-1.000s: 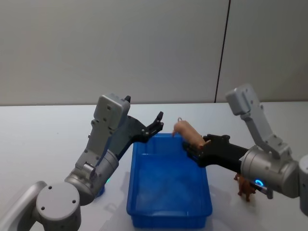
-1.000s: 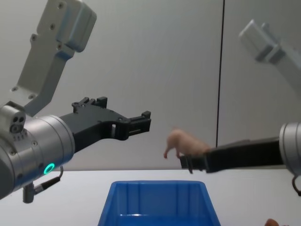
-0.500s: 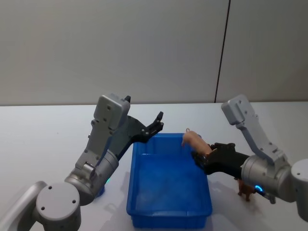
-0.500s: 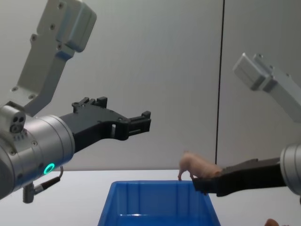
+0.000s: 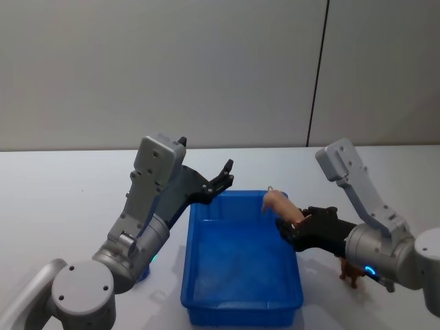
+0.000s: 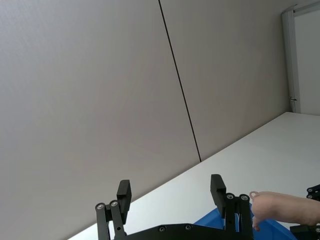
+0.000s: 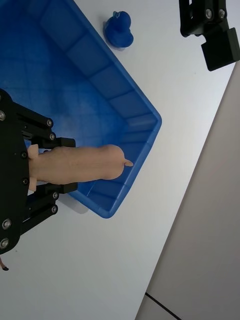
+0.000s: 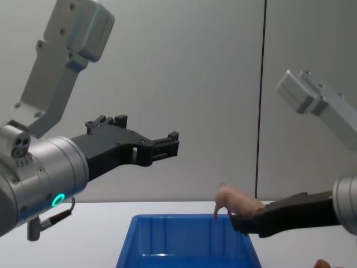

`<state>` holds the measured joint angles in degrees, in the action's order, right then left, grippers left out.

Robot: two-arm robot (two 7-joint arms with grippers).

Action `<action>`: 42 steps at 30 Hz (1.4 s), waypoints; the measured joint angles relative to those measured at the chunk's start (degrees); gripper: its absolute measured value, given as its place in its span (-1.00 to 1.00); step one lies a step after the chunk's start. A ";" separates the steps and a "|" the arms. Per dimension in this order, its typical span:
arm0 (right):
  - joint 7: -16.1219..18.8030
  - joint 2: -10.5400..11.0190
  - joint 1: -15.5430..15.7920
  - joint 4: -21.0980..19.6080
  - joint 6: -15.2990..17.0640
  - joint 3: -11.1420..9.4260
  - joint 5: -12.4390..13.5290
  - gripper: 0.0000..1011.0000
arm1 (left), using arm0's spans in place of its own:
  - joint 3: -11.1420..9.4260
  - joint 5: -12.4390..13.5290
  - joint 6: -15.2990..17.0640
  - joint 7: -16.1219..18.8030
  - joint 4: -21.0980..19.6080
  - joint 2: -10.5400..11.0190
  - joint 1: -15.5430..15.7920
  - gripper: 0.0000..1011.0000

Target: Pick up the two dolls from the table and place them into the box.

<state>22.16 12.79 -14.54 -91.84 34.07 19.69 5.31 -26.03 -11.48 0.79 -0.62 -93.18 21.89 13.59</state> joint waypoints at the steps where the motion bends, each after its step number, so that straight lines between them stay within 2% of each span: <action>1: 0.02 -0.01 -0.03 0.01 0.07 0.00 0.06 -0.28 | 0.00 0.00 0.00 0.00 0.00 0.00 0.00 0.99; 24: 0.78 -1.19 -1.54 1.05 2.72 0.85 -0.90 -0.25 | 0.00 0.00 0.00 0.00 0.00 0.00 0.00 0.99; 26: 0.80 -1.24 -1.64 1.10 2.85 0.89 -0.99 -0.09 | 0.00 0.00 0.00 0.00 0.00 0.00 0.00 0.99; 29: 0.81 -1.29 -1.69 1.15 2.98 0.92 -1.05 0.02 | 0.00 0.00 0.00 0.00 0.00 0.00 0.00 0.99; 31: 0.82 -1.33 -1.75 1.19 3.06 0.94 -1.10 0.23 | 0.00 0.00 0.00 0.00 0.00 0.00 0.00 0.99; 32: 0.82 -1.36 -1.79 1.22 3.10 0.96 -1.13 0.25 | 0.00 0.00 0.00 0.00 0.00 0.00 0.00 0.99; 34: 0.83 -1.38 -1.82 1.25 3.15 0.98 -1.18 0.42 | 0.00 0.00 0.00 0.00 0.00 0.00 0.00 0.99; 41: 0.85 -1.44 -1.88 1.29 3.25 1.01 -1.26 0.75 | 0.00 0.00 0.00 0.00 0.00 0.00 0.00 0.99; 42: 0.85 -1.44 -1.89 1.31 3.25 1.01 -1.25 0.85 | 0.00 0.00 0.00 0.00 0.00 0.00 0.00 0.99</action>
<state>23.02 11.35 -16.43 -90.53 37.33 20.70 4.05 -26.02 -11.48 0.79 -0.62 -93.18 21.89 13.59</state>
